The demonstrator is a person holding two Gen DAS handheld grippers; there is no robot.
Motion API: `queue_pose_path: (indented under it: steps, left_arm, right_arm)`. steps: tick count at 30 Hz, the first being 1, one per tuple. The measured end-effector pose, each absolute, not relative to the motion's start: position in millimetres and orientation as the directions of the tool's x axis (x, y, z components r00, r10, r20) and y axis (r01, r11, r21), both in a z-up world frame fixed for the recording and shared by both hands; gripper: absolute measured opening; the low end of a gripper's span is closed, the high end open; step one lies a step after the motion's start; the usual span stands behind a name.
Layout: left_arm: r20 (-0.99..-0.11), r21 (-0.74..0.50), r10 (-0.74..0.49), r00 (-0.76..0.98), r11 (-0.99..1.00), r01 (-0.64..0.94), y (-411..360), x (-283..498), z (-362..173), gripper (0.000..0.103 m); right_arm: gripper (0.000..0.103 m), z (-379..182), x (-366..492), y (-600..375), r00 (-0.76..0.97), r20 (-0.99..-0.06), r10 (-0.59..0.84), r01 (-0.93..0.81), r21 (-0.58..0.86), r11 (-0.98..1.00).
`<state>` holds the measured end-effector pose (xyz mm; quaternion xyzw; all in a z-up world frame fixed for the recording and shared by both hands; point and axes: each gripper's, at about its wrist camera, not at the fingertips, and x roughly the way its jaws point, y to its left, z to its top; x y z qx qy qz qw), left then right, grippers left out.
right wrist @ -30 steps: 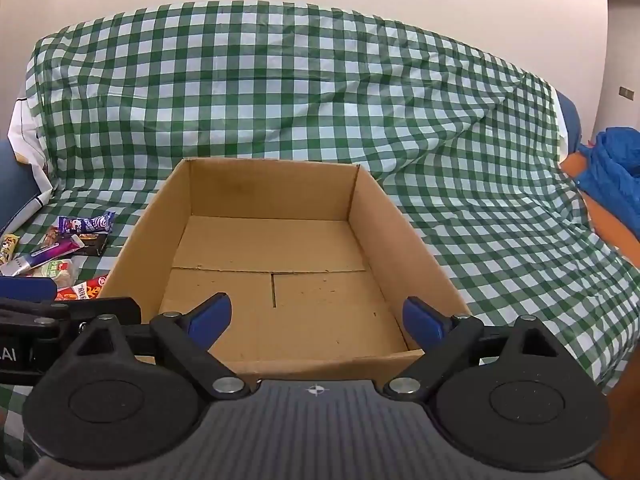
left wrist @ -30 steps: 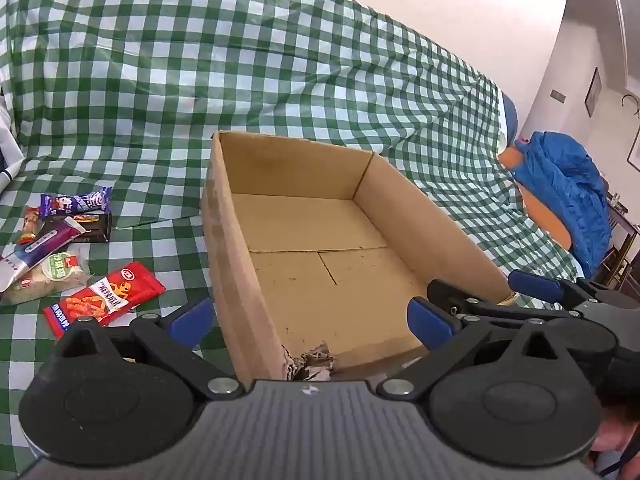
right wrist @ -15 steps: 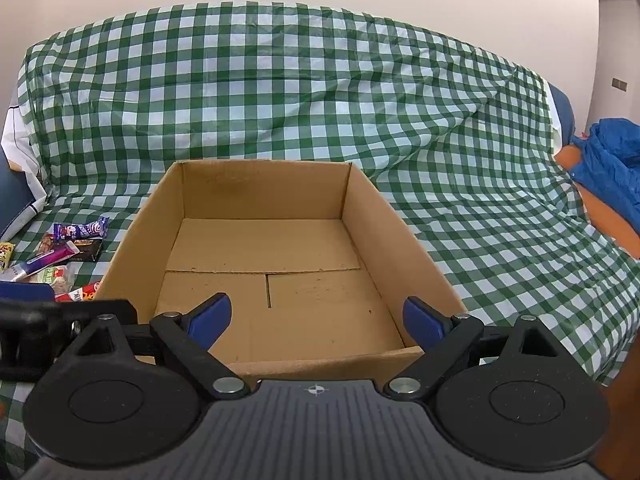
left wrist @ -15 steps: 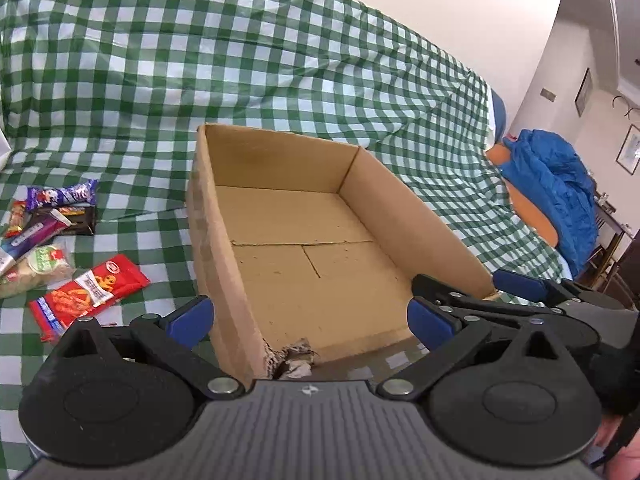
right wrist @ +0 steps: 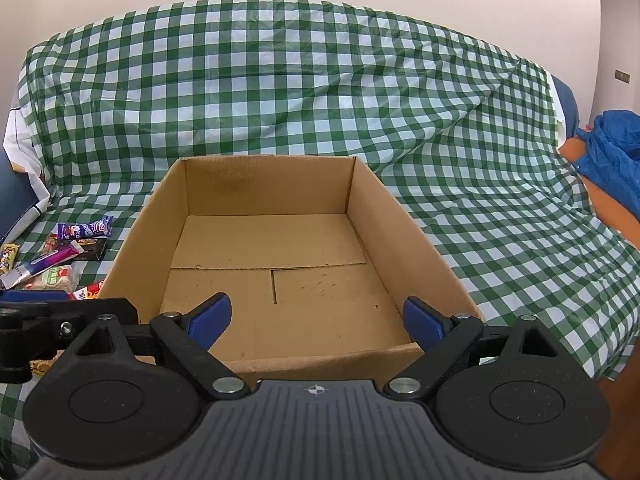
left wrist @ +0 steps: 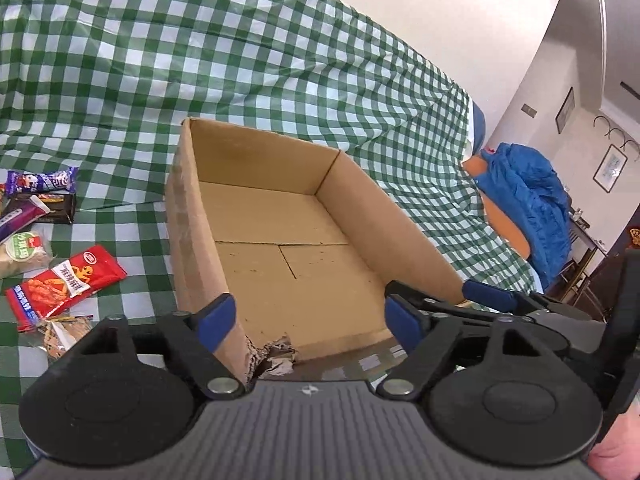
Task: Organize snacks
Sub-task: 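Move both tools from the cardboard box toward the snack pile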
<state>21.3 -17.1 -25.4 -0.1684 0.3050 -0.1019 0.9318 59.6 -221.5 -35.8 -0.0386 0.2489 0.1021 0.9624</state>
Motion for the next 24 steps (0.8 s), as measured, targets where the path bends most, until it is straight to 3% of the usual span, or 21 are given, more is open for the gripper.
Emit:
queue_pose_path:
  steps: [7,20,24]
  left_arm:
    - [-0.536,-0.42,-0.337,0.774,0.902,0.102,-16.0,22.5,-29.0,0.054]
    - [-0.51,-0.464,-0.385,0.769,0.876,0.131,-10.5,20.9,-27.7,0.044]
    - [-0.498,-0.497,-0.399,0.77,0.859,0.124,-3.4,21.2,-26.9,0.032]
  right_arm:
    - [0.093,-34.9,61.0,-222.2,0.857,-0.483,0.183,-0.219,-0.019,0.976]
    - [0.093,-33.7,61.4,-222.2,0.856,-0.483,0.186,-0.227,-0.029,0.973]
    - [0.093,-33.3,61.2,-221.9,0.843,-0.502,0.192,-0.232,-0.02,0.972]
